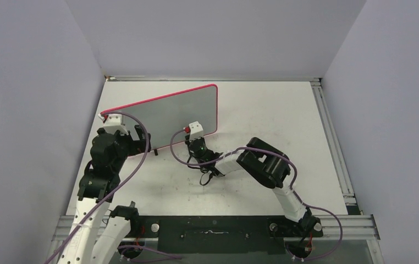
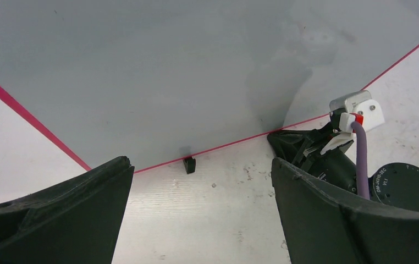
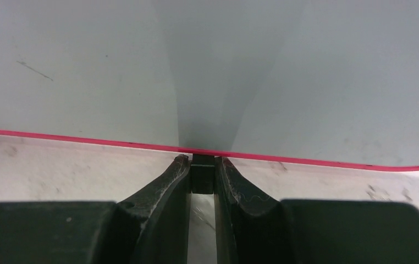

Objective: Write a sentence on the whiteboard
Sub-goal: Move the whiteboard stand to the center of the board.

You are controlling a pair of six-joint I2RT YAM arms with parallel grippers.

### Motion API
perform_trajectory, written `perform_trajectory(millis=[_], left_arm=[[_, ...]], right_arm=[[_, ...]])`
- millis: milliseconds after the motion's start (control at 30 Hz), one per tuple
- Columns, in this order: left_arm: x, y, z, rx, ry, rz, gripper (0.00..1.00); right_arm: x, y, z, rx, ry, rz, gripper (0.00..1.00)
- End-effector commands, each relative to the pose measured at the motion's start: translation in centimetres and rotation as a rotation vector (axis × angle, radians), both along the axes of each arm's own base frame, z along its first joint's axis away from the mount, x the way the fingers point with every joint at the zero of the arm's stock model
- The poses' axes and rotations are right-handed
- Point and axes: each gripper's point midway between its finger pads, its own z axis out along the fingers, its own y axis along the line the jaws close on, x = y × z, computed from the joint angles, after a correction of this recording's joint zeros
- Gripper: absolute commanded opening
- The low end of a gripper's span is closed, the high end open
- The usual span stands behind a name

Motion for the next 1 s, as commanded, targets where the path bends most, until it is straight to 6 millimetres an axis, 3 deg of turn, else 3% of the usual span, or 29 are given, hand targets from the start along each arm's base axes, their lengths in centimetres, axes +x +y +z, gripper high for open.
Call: perform_trajectory(millis=[0, 167, 400, 433, 533, 600, 733, 833, 967], left_arm=[[-0.5, -2.8, 2.6, -0.03, -0.088, -0.166, 0.96], [-1.9, -3.4, 4.3, -0.053, -0.082, -0.207, 0.96], [-3.9, -4.0, 7.4, -0.049, -0.054, -0.269, 0.96], [-4.0, -4.0, 7.7, -0.046, -0.048, -0.267, 0.96], [-4.1, -3.6, 8.4, -0.03, -0.024, -0.255, 0.96], [-4.0, -2.8, 9.1, -0.014, -0.035, -0.213, 0.96], [-3.7, -1.5, 9.9, 0.006, -0.073, -0.136, 0.96], [-3.5, -1.5, 10.5, -0.018, -0.104, -0.127, 0.96], [-3.3, -2.2, 10.9, -0.015, -0.152, -0.169, 0.96]], right_arm=[[-0.6, -6.1, -0.9, -0.073, 0.056, -0.097, 0.05], [-1.7, -10.1, -0.7, -0.101, 0.065, -0.135, 0.05], [-2.6, -12.9, -0.7, -0.113, 0.068, -0.158, 0.05], [-2.7, -13.0, -0.6, -0.112, 0.067, -0.158, 0.12], [-2.9, -13.0, 0.1, -0.108, 0.058, -0.14, 0.54], [-3.5, -13.0, 0.8, -0.11, 0.049, -0.128, 0.68], [-5.3, -12.9, 2.9, -0.098, 0.043, -0.104, 0.79], [-7.4, -13.6, 4.8, -0.104, 0.06, -0.089, 0.83], [-9.3, -17.2, 6.8, -0.112, 0.116, -0.157, 0.89]])
